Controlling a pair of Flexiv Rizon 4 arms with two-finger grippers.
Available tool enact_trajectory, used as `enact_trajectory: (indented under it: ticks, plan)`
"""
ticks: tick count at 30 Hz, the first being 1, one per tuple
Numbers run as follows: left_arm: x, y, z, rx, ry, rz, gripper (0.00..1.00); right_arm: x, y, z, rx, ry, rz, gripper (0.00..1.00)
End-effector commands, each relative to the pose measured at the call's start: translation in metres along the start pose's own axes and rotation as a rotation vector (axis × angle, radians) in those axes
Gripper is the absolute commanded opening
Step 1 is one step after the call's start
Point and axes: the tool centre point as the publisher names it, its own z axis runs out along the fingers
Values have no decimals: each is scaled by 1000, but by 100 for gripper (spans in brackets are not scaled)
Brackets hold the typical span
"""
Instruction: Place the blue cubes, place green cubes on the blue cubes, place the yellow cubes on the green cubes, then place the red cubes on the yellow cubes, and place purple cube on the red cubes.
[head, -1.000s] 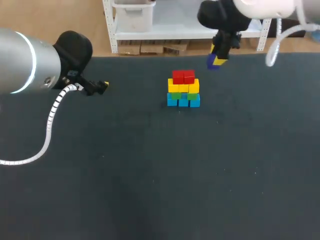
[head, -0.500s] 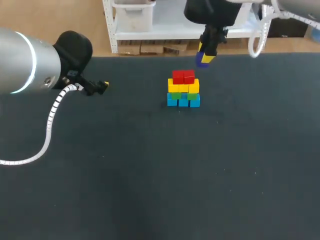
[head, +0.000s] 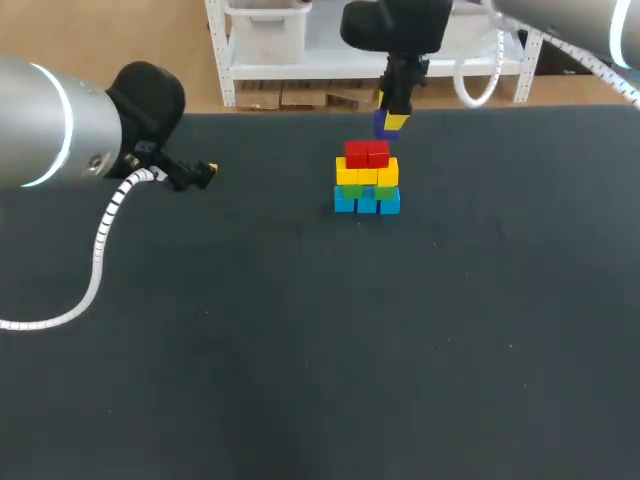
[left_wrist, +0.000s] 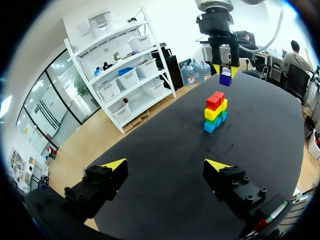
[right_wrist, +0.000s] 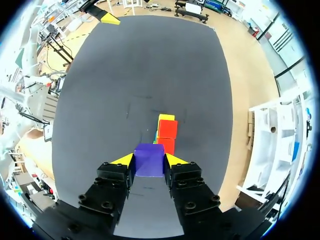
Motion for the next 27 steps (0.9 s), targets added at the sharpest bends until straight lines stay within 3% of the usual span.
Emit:
enact_trajectory:
  ticks: [1, 27]
  plan:
    - [0, 1, 0, 2, -2, 0, 100, -5, -8, 1, -52, 12, 6, 0]
    - [0, 1, 0, 2, -2, 0, 100, -18, -18, 22, -75, 50, 61, 0]
